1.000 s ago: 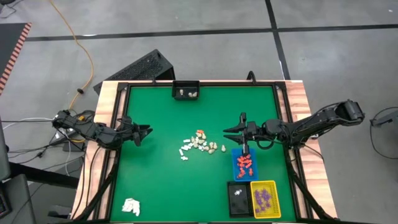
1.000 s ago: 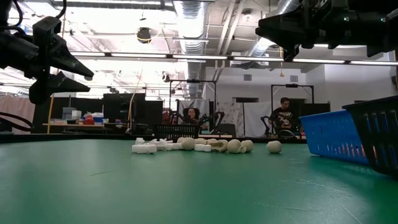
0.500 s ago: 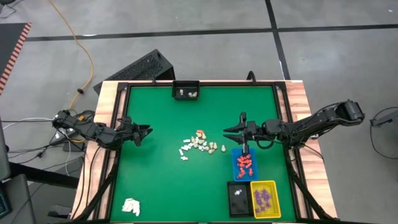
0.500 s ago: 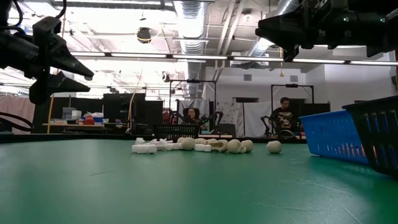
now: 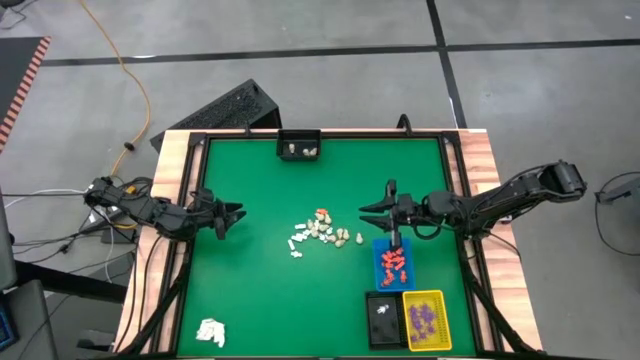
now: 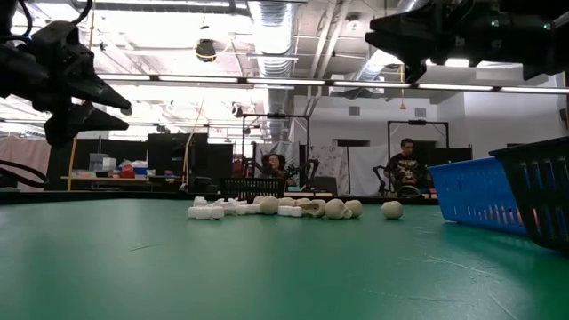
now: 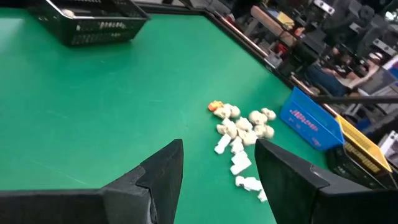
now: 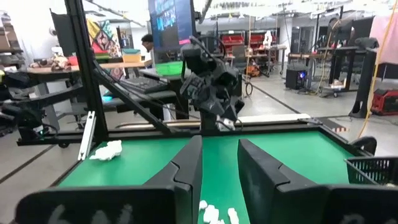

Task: Sort Halloween decoration
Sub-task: Put the orange skeleton toy into the blue bin

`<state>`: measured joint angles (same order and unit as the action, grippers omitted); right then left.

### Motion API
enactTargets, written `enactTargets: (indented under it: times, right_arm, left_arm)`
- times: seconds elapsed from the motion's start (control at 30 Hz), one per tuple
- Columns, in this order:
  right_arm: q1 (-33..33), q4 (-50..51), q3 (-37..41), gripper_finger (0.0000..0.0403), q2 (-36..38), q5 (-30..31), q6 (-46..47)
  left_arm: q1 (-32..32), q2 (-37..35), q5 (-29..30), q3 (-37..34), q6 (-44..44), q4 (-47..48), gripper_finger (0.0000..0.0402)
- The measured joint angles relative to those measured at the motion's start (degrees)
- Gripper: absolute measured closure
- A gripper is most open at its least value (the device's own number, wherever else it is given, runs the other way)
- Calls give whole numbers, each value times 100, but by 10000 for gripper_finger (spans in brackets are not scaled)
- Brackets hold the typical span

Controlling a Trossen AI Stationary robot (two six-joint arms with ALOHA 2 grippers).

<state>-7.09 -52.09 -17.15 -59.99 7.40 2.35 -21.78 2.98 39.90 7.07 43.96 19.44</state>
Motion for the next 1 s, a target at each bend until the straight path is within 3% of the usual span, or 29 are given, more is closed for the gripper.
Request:
enactTargets:
  times: [0.23, 0.43, 0.73, 1.0]
  right_arm:
    - [17, -376, 0, 259, 2, 2, -203]
    - [50, -381, 0, 236, 2, 2, -284]
    - [50, -375, 0, 240, 2, 2, -290]
    - [50, -350, 0, 242, 2, 1, -282]
  left_arm:
    - [2, 0, -29, 0, 159, -89, 213]
    - [0, -6, -471, 2, -617, -1031, 213]
    - [0, -6, -764, 2, -1006, -1271, 213]
    - [-1, -4, -401, 2, -1337, -1239, 213]
